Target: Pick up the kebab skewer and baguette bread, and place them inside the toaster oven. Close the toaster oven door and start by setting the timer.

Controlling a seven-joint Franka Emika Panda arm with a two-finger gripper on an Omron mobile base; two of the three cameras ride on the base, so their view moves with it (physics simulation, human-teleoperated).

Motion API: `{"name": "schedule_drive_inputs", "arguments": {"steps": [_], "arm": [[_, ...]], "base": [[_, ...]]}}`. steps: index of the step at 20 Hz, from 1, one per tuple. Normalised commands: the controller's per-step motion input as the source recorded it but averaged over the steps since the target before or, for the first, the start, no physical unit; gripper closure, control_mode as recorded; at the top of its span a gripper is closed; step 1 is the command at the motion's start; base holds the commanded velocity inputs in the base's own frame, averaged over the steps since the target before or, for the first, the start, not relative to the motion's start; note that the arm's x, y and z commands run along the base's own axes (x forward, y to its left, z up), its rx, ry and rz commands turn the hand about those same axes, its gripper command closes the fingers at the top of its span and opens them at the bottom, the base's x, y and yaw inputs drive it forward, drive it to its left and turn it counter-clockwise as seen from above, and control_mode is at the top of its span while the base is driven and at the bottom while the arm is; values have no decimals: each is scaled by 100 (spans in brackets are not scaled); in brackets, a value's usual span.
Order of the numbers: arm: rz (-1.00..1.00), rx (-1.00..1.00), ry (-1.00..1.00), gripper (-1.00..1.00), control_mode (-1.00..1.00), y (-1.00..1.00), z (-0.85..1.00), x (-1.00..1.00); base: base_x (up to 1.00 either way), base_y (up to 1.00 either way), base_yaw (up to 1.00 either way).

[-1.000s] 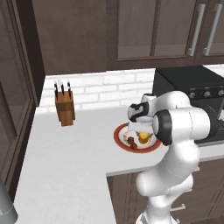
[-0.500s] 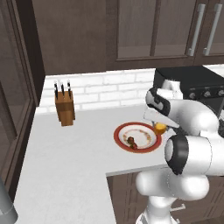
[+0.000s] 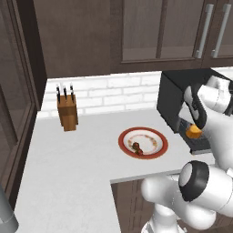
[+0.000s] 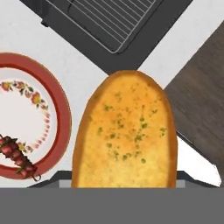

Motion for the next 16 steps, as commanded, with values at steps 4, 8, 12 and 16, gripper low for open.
{"name": "schedule_drive_inputs", "arguments": {"steps": [4,8,12,16], "arm": [[-30,0,-1,100,-100,-56,59,-8],[-29,1,-4,100,-100,-73,21,0],[-29,8,-4,100,-100,-78,0,24],[-22,14,-17,100,-100,-67,0,38]], "base": [[0,0,0],[0,0,0],[0,0,0],[0,0,0]]}}
